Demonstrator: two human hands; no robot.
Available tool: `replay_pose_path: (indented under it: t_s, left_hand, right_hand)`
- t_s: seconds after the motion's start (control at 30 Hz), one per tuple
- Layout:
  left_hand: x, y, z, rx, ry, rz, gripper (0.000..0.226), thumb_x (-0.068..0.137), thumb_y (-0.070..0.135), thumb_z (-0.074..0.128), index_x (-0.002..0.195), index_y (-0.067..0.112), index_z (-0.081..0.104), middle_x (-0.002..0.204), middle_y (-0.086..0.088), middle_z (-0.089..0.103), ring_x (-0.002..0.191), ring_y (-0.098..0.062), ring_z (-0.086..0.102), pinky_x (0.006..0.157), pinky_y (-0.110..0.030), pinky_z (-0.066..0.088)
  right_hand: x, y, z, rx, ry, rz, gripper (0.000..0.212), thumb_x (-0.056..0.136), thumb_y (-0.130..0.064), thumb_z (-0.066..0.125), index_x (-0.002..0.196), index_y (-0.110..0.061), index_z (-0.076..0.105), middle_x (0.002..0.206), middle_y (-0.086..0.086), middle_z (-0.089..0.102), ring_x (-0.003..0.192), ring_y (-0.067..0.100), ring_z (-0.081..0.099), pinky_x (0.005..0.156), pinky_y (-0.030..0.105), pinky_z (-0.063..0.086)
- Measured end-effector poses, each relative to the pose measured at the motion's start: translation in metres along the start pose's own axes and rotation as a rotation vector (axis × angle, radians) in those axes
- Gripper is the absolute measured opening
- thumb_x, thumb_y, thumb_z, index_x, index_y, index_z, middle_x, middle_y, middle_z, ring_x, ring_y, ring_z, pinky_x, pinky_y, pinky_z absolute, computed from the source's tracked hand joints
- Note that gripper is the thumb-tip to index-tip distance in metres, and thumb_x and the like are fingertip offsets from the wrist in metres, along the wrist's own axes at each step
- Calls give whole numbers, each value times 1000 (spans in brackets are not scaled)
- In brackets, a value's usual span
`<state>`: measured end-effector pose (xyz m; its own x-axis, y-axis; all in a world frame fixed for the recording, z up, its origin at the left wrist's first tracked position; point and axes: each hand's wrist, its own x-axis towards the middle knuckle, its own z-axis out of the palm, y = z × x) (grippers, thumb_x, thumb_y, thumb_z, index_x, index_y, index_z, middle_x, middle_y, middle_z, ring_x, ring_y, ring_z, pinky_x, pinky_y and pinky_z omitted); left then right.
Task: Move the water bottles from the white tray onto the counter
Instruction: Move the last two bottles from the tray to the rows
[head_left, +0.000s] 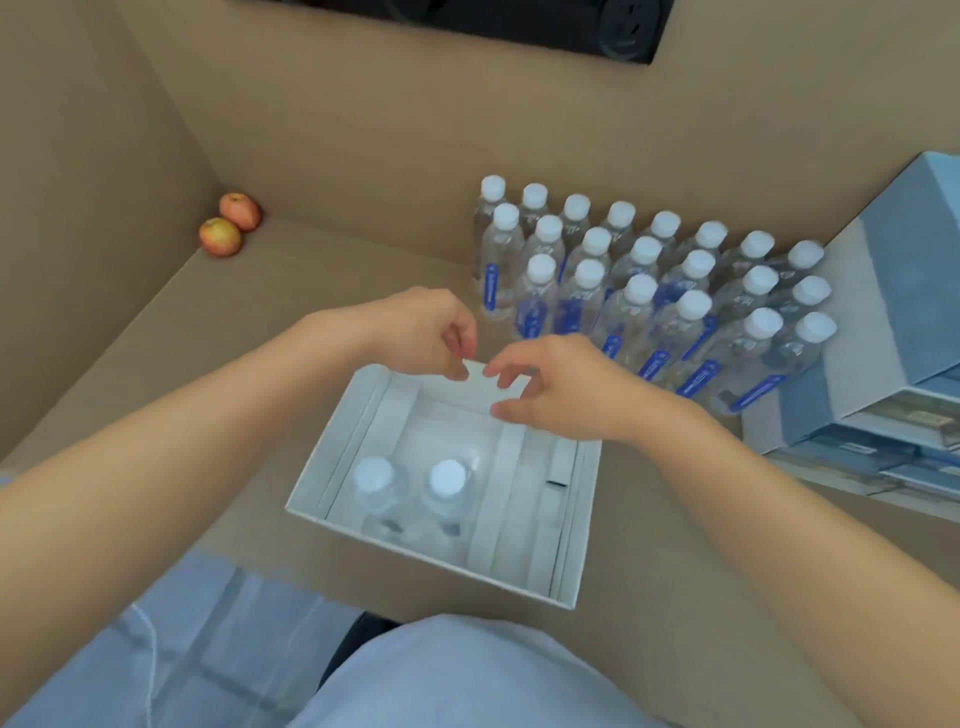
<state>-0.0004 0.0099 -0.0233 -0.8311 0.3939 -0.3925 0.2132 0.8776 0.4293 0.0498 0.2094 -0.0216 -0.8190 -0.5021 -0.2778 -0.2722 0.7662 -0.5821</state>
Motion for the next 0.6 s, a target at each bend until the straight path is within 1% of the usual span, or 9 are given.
replay_pose_path:
  t_s: [0.03, 0.1, 0.17, 0.23, 0.27, 0.37, 0.47, 0.53, 0.6]
  left_hand:
    - [-15, -4, 7, -12, -16, -3, 18, 78, 32, 79, 94, 28, 72, 93, 12, 71, 73, 0, 61, 66, -20, 44]
    - [-43, -12, 22, -26, -57, -15, 20, 78, 39, 78, 94, 31, 72, 96, 16, 70, 71, 10, 60, 64, -16, 43]
    - [-66, -20, 38, -5, -133, -43, 26, 75, 43, 78, 98, 34, 71, 99, 18, 68, 75, 13, 59, 63, -13, 42]
    - [-81, -26, 50, 18, -180, -80, 34, 69, 46, 80, 99, 35, 70, 99, 19, 64, 84, 6, 57, 66, -18, 44]
    - [-85, -28, 55, 28, -166, -91, 35, 67, 44, 82, 98, 35, 69, 98, 19, 62, 85, 3, 54, 67, -22, 46]
    - [-88, -30, 58, 122, -76, -105, 30, 66, 32, 83, 92, 31, 68, 95, 12, 58, 81, -5, 49, 67, -30, 50]
    - [-90, -30, 55, 236, -112, -124, 31, 65, 21, 80, 83, 34, 57, 95, 6, 53, 91, -18, 56, 70, -37, 56]
    - [-91, -28, 54, 279, -153, -119, 32, 66, 16, 75, 78, 35, 52, 96, 3, 52, 95, -25, 60, 70, -38, 57]
    - [-90, -23, 50, 246, -148, -99, 29, 66, 17, 75, 73, 34, 53, 89, 6, 51, 92, -22, 59, 66, -34, 55]
  right_hand:
    - [-7, -8, 14, 11, -53, -22, 39, 84, -32, 75, 121, -26, 67, 113, -7, 69, 90, 14, 68, 86, 27, 51]
    - [-16, -19, 40, 54, -113, -57, 34, 83, -31, 75, 116, -28, 69, 111, -7, 70, 89, 16, 69, 86, 28, 52]
    - [-19, -24, 63, 42, -102, -90, 29, 81, -28, 76, 109, -26, 70, 108, -3, 70, 84, 16, 65, 84, 31, 51]
    - [-18, -23, 79, 12, -42, -120, 27, 79, -23, 77, 106, -20, 71, 104, 3, 65, 78, 15, 55, 81, 32, 49]
    - [-16, -22, 83, 7, -3, -134, 25, 79, -21, 77, 104, -17, 72, 102, 6, 63, 76, 14, 51, 80, 32, 49]
    - [-8, -17, 85, -27, 100, -125, 22, 79, -23, 78, 98, -12, 72, 96, 8, 61, 79, 18, 51, 76, 31, 46]
    - [-1, -8, 78, -28, 153, -81, 22, 78, -25, 79, 96, -14, 73, 96, 7, 63, 81, 19, 52, 75, 27, 39]
    - [1, -5, 73, -24, 152, -82, 21, 78, -26, 79, 96, -15, 74, 94, 5, 63, 82, 18, 52, 74, 27, 37]
    - [1, -6, 68, -49, 132, -106, 20, 79, -26, 79, 95, -16, 74, 92, 3, 61, 83, 18, 51, 74, 27, 38]
